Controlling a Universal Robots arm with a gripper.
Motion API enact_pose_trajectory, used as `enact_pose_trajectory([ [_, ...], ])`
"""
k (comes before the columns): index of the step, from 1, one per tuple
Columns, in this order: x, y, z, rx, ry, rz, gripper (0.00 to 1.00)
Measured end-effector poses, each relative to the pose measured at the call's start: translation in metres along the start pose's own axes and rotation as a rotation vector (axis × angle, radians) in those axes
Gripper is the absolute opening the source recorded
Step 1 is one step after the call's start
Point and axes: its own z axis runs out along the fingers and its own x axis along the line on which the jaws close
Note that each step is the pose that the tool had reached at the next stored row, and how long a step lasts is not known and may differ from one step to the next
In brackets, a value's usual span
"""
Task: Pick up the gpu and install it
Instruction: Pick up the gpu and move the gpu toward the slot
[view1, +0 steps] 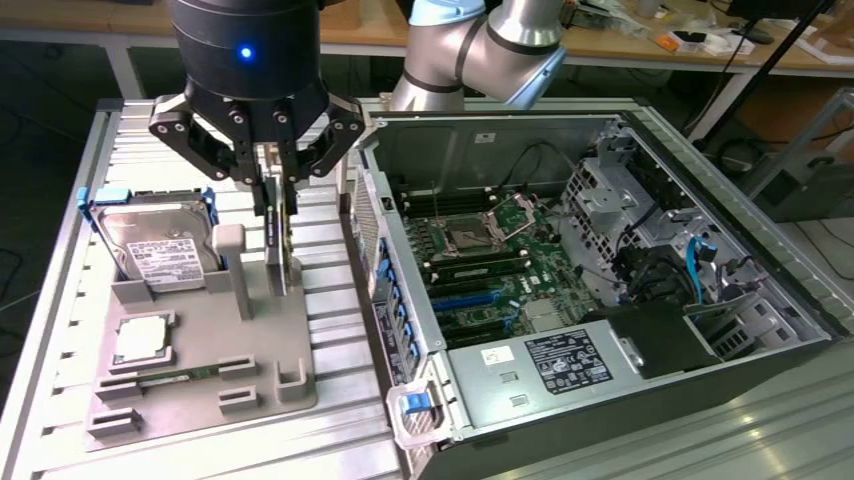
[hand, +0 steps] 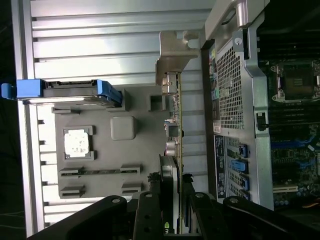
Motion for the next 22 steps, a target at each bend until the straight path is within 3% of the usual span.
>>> enact_pose_trajectory([
  [22,0.000,0.0009,-0.0138,-0.0001,0.0000,0.000,0.27],
])
